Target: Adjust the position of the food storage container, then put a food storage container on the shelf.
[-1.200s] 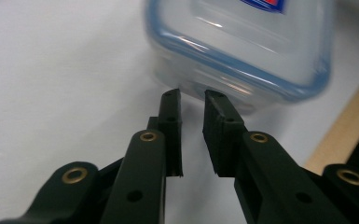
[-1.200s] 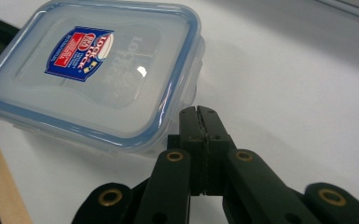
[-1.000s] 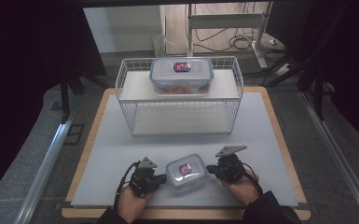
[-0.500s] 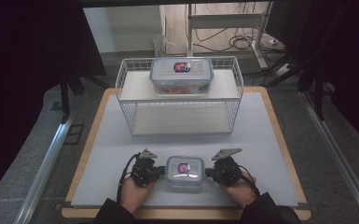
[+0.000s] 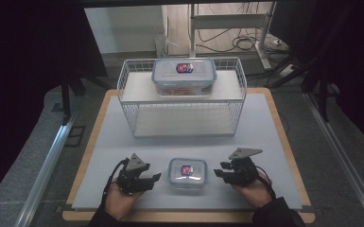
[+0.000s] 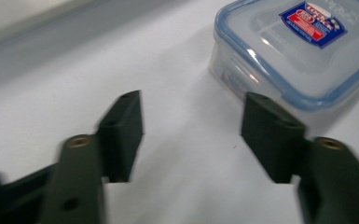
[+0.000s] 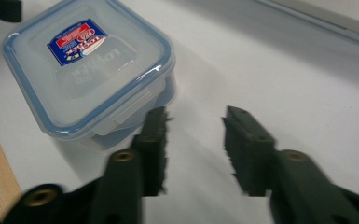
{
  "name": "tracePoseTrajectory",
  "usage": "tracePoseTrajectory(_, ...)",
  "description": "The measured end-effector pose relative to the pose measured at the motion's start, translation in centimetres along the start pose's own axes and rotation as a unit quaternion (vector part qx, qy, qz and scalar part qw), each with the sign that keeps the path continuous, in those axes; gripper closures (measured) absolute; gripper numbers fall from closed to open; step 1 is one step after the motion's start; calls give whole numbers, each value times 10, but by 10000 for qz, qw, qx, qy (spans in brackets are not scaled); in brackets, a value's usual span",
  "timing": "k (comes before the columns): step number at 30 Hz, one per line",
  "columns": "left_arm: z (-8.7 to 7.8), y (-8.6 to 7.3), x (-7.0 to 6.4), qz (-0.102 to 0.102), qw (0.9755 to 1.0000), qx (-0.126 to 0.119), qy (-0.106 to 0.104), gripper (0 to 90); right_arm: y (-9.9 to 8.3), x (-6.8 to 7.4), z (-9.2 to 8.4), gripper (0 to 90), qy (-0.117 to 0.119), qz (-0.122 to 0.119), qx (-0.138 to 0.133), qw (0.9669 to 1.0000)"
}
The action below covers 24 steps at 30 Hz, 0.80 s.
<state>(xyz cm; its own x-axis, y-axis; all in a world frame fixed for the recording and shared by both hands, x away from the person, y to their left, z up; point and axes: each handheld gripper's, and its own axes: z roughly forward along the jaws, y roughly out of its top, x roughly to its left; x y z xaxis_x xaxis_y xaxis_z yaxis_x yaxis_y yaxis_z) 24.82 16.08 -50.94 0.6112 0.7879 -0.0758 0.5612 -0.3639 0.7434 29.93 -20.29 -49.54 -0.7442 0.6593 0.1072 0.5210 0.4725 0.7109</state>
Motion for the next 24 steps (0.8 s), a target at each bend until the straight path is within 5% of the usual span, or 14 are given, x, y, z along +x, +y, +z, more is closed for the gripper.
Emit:
tracePoseTrajectory(5,-1,-4,2,18,9998,-143,-106,190,-1,0,-1,336,-17,-72,-95,9999)
tracePoseTrajectory(9,-1,-9,1,65,10000,-19,-11,75,-4,0,-1,218,35,-138,-154,9998)
tracePoseTrajectory(24,1,-15,4,156,9997,-160,-61,8,-8,-4,-1,77,50,-61,-99,9999)
